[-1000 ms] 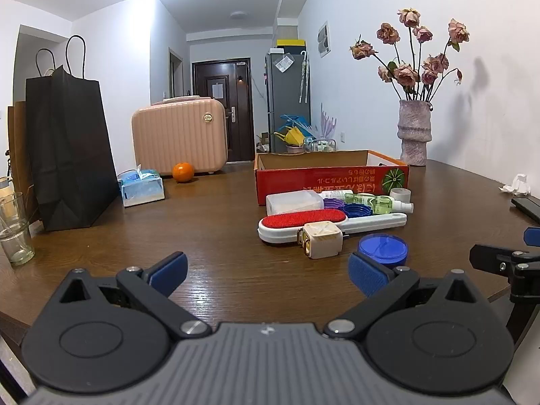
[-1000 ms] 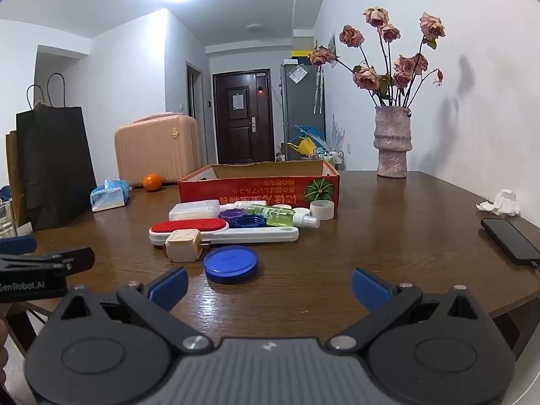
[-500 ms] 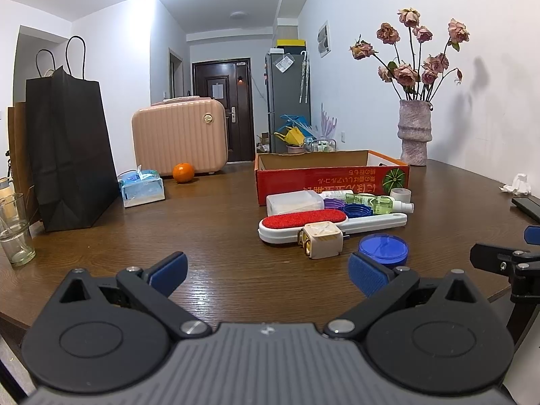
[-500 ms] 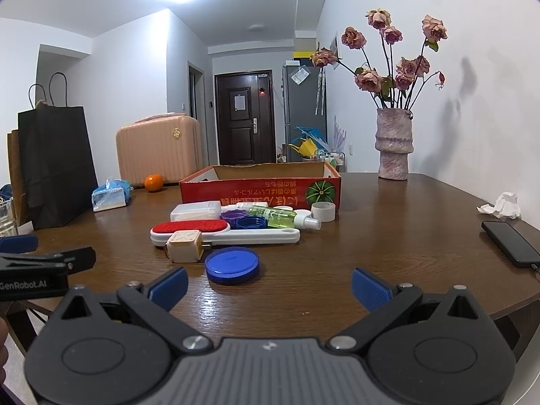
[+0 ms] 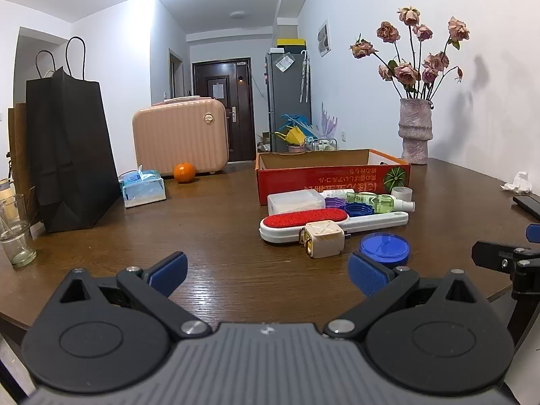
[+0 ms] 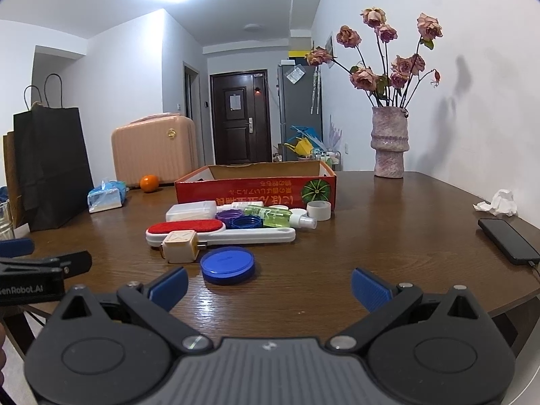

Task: Organize rigid objects

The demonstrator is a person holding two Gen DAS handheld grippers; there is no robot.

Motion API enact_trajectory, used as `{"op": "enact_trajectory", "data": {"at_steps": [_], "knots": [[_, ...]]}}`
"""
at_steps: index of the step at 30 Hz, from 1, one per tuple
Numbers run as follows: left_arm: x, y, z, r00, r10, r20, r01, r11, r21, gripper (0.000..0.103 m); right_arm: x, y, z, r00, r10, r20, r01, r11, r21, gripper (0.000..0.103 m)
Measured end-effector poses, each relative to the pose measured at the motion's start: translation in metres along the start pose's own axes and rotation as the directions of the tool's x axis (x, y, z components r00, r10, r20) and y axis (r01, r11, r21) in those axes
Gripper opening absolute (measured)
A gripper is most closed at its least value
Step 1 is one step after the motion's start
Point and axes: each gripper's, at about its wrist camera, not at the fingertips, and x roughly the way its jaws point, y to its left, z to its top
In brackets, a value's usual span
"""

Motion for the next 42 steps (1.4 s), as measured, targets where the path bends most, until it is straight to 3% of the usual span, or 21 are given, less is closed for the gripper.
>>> {"op": "enact_trajectory", "data": {"at_steps": [42], "knots": [[-0.0008, -0.0021, 0.0005, 1.0, -0.001, -0.011, 0.001, 1.0, 0.013, 0.103, -0.0018, 0.0013, 0.0006, 1.0, -0.007, 0.004, 0.007, 1.0, 0.0, 0.103]]}}
